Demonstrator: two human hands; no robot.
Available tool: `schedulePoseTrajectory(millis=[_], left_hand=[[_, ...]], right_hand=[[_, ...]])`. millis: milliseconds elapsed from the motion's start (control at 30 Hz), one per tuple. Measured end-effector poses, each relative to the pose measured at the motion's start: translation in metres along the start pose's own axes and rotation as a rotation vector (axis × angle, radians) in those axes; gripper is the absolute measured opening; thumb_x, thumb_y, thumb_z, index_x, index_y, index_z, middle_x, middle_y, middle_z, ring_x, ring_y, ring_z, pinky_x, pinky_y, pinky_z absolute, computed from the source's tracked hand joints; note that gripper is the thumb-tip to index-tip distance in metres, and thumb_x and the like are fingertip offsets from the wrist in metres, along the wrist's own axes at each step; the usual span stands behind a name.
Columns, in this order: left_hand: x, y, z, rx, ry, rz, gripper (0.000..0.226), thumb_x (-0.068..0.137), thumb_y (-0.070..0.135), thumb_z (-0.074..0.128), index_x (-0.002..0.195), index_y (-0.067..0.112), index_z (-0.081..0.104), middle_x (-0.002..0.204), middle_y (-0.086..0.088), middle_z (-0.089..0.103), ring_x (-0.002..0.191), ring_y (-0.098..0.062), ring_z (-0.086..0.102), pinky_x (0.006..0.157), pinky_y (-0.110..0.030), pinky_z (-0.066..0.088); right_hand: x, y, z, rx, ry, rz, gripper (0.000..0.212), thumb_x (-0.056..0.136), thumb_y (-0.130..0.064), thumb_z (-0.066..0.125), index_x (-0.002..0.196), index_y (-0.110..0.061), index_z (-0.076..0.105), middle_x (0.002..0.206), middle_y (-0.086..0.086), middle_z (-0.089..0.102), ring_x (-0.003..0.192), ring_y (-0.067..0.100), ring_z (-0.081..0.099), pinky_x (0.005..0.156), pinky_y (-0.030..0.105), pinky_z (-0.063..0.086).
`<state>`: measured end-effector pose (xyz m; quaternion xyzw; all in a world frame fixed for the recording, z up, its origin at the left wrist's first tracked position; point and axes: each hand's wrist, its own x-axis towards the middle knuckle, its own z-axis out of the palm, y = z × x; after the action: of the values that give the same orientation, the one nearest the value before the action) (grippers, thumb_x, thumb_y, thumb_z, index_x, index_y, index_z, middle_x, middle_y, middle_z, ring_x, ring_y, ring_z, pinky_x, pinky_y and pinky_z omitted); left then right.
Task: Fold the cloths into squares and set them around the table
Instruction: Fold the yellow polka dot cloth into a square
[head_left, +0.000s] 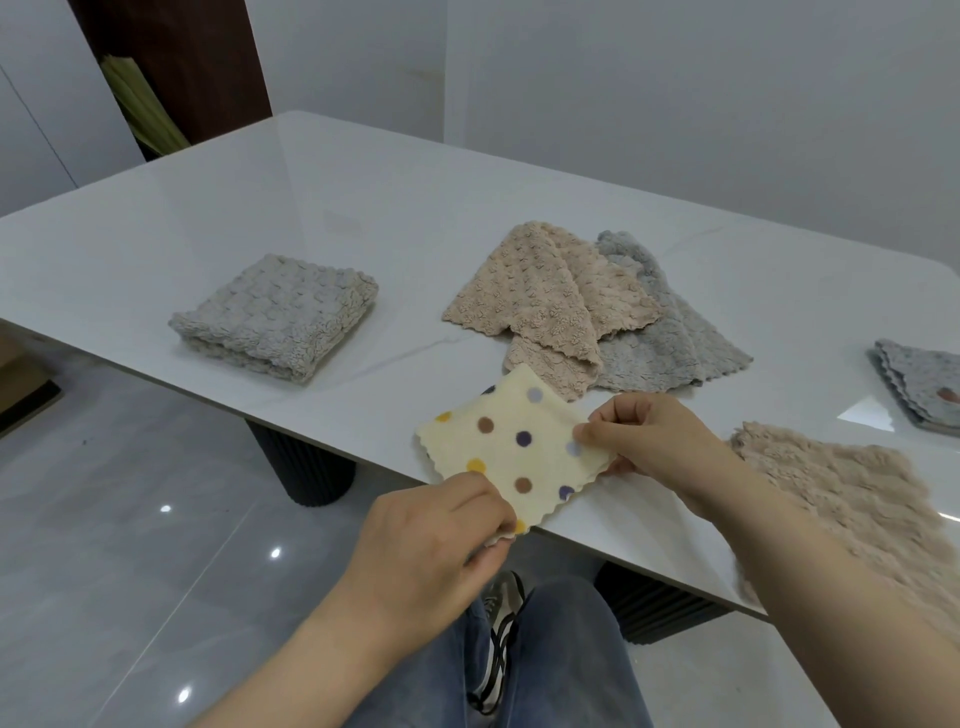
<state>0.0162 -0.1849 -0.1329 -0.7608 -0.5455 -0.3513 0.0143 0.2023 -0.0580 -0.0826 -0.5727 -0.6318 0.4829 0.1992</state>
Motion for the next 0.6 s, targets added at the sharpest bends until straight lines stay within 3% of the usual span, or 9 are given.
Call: schedulePoseTrajectory(millis=[133, 233, 300, 400, 500, 600], left_hand=[[0.0, 0.002, -0.002, -0.038, -0.025, -0.048, 0.02, 0.074, 0.042, 0.068, 0.072, 0.023, 0.065, 0.073, 0.014, 0.062, 0.061, 0.007, 0.028, 0.045, -0.014, 0.036], [0.002, 0.001, -0.009, -0.102, 0.044, -0.151, 0.028, 0.075, 0.051, 0.065, 0.072, 0.023, 0.066, 0.071, 0.015, 0.062, 0.053, 0.007, 0.035, 0.049, -0.009, 0.033], [0.006, -0.005, -0.016, -0.083, 0.126, -0.249, 0.02, 0.08, 0.043, 0.06, 0.076, 0.024, 0.066, 0.072, 0.016, 0.061, 0.051, 0.002, 0.046, 0.052, -0.01, 0.036], [0.011, -0.014, -0.022, 0.02, 0.16, -0.3, 0.021, 0.083, 0.038, 0.056, 0.081, 0.023, 0.069, 0.078, 0.015, 0.063, 0.07, -0.003, 0.053, 0.066, -0.015, 0.04], [0.009, -0.018, -0.017, 0.032, 0.119, -0.261, 0.024, 0.084, 0.037, 0.056, 0.086, 0.021, 0.074, 0.084, 0.01, 0.066, 0.083, -0.011, 0.056, 0.079, -0.018, 0.038], [0.005, -0.023, -0.009, 0.071, 0.026, -0.272, 0.032, 0.085, 0.041, 0.053, 0.096, 0.019, 0.074, 0.098, 0.007, 0.067, 0.095, -0.015, 0.054, 0.087, -0.022, 0.039]], right_hand=[[-0.001, 0.001, 0.002, -0.023, 0.03, -0.022, 0.009, 0.08, -0.007, 0.072, 0.082, 0.0, 0.068, 0.076, 0.017, 0.071, 0.054, 0.016, 0.061, 0.053, 0.021, 0.051], [-0.001, 0.002, 0.006, -0.075, 0.061, -0.055, 0.015, 0.077, -0.006, 0.074, 0.089, -0.008, 0.066, 0.078, 0.01, 0.068, 0.059, 0.017, 0.059, 0.056, 0.028, 0.051], [-0.002, 0.002, 0.008, -0.231, 0.171, -0.173, 0.024, 0.076, -0.009, 0.074, 0.098, -0.015, 0.065, 0.086, 0.0, 0.067, 0.072, 0.014, 0.06, 0.065, 0.026, 0.05], [-0.009, -0.004, 0.018, -0.43, 0.318, -0.472, 0.03, 0.081, -0.01, 0.067, 0.11, -0.02, 0.064, 0.102, -0.009, 0.063, 0.091, 0.006, 0.056, 0.079, 0.02, 0.044], [-0.012, -0.007, 0.036, -0.49, 0.218, -0.714, 0.026, 0.085, -0.008, 0.062, 0.109, -0.017, 0.067, 0.108, -0.007, 0.065, 0.1, 0.007, 0.057, 0.089, 0.021, 0.043], [-0.003, -0.001, 0.052, -0.594, 0.043, -0.798, 0.029, 0.089, -0.015, 0.058, 0.116, -0.016, 0.067, 0.124, -0.002, 0.064, 0.118, 0.015, 0.056, 0.1, 0.028, 0.044]])
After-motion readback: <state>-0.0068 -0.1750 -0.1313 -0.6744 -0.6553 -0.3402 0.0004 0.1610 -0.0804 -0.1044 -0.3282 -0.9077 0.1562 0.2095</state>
